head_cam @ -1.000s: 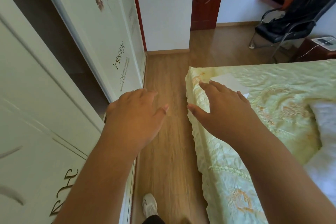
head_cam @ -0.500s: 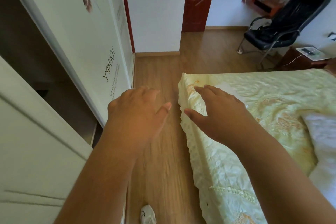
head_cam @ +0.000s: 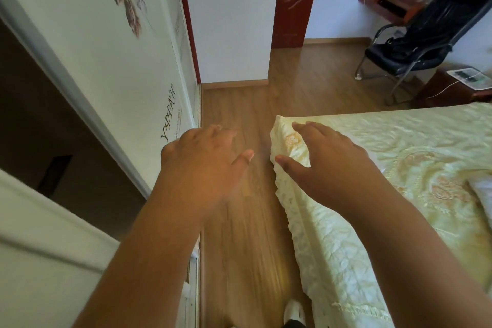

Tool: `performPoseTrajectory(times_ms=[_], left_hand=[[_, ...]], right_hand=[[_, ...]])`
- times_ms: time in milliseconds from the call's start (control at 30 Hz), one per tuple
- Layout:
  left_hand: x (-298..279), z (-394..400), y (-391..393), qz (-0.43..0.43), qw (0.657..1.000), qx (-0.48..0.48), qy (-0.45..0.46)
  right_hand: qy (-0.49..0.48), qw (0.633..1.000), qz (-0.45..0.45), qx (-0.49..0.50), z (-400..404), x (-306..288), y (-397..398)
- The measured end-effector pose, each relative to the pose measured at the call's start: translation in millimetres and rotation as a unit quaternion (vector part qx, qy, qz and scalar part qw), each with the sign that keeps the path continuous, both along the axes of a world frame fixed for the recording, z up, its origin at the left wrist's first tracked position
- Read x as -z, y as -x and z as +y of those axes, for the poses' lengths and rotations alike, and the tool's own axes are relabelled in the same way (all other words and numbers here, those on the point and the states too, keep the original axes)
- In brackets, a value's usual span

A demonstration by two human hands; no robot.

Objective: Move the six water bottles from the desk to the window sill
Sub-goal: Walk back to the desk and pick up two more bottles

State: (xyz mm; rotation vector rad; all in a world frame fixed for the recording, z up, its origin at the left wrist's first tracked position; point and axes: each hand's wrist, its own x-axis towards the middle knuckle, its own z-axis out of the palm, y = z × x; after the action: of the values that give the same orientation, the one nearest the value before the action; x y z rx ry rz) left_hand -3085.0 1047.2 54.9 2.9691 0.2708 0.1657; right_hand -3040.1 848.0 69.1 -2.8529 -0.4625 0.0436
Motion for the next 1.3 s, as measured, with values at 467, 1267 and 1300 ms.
performPoseTrajectory(times_ms=[467,1267,1300], left_hand=[[-7.1,4.5,-146.2,-0.005,0.997,-0.059,-0.047],[1.9,-6.0,-343.7,0.023,0.993,-0.109,-0.029],[2.7,-3.9,-350.5,0.024,0.994,-0.106,-0.024]], right_hand=[[-0.039,0.999,-0.002,-0.035,7.7,3.6,-173.3],[-0.050,0.994,0.007,-0.093,-0.6,8.3,-392.0],[-0.048,0.995,0.007,-0.091,0.2,8.6,-397.6]])
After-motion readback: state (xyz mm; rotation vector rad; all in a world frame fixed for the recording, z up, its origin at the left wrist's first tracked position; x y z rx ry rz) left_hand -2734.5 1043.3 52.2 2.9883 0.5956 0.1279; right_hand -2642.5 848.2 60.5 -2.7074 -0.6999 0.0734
